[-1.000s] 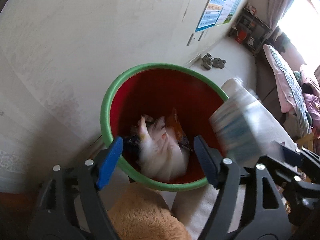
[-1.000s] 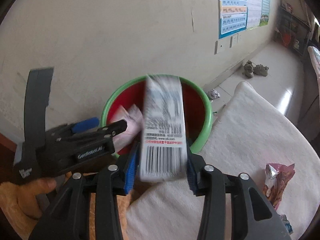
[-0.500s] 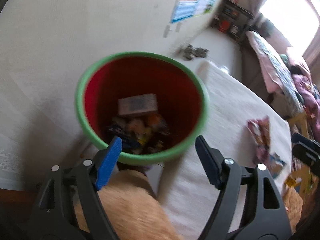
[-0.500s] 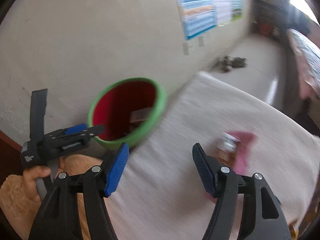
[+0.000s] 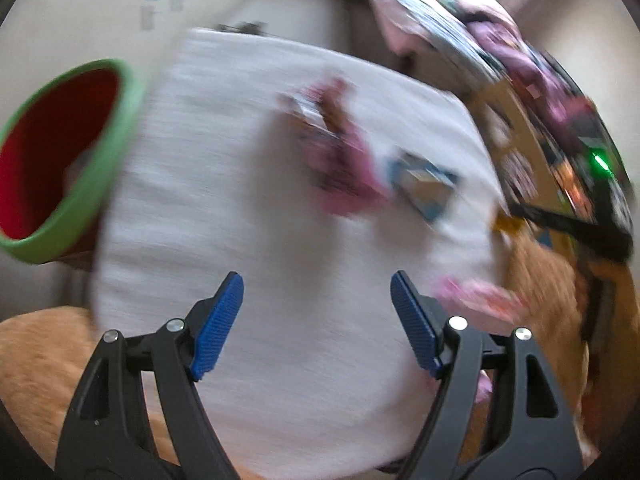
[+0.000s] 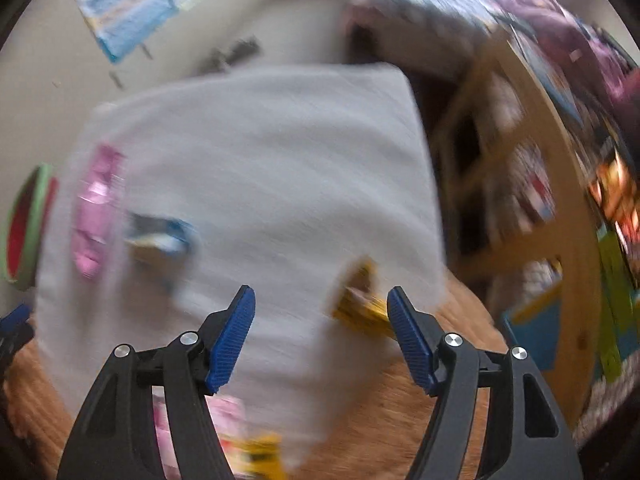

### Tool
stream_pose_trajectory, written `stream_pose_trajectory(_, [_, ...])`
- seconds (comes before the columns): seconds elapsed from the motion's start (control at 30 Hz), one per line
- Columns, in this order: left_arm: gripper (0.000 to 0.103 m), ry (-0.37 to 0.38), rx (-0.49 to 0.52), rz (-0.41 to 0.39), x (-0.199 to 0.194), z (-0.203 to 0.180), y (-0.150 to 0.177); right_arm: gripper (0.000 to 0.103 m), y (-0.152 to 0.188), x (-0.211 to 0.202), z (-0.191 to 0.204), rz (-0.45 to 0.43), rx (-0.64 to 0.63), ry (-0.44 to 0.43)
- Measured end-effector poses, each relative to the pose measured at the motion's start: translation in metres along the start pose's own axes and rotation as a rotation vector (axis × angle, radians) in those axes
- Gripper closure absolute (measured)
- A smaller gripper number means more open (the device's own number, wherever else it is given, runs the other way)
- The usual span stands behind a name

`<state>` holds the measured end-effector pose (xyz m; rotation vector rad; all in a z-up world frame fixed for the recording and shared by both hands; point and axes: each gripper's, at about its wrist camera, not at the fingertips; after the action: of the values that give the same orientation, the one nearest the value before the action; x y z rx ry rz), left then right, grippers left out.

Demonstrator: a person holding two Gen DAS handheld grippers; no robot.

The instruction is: Collect trash

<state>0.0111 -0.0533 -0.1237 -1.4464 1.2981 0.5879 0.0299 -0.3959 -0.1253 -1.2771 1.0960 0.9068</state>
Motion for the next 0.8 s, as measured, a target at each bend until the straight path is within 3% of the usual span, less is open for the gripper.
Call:
stream_pose_trajectory(0.23, [0.029, 0.133, 0.176, 0.125, 0.028, -0.072, 0.016, 0.04, 0.006, 0.024, -0.009, 0.082, 0.014, -0.01])
stream_pose_trajectory(0.33, [0.028, 0.159, 0.214, 0.19, 0.042, -0.092, 0.024, 0.064, 0.009, 0.034, -0.008, 0.11, 0.015, -0.043])
stream_pose_trajectory(0.4, [0.028, 0.155, 0.237, 0.226, 0.051, -0.101, 0.031, 0.089, 0.01, 0.032, -0.008, 0.099, 0.032, -0.083])
stream_pose_trajectory(0.57, [0.03, 0.128, 0.24, 0.296, 0.071, -0.107, 0.038, 0.1, 0.013, 0.013, -0.009, -0.004, 0.086, -0.195])
stream_pose_trajectory(0.73, [0.062, 0.112, 0.192, 0.342, 0.082, -0.097, 0.038, 0.1, 0.014, 0.003, 0.005, -0.036, 0.094, -0.265])
stream_pose_trajectory(0.8, [0.07, 0.106, 0.177, 0.346, 0.084, -0.09, 0.038, 0.1, 0.012, 0.005, 0.011, -0.032, 0.082, -0.279])
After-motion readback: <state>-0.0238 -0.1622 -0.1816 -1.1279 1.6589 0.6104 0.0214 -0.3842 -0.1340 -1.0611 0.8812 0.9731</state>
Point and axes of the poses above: each gripper's, at about its wrist camera, not at the fingertips, and x roughly the way its jaws point, z to its left, y to its underside
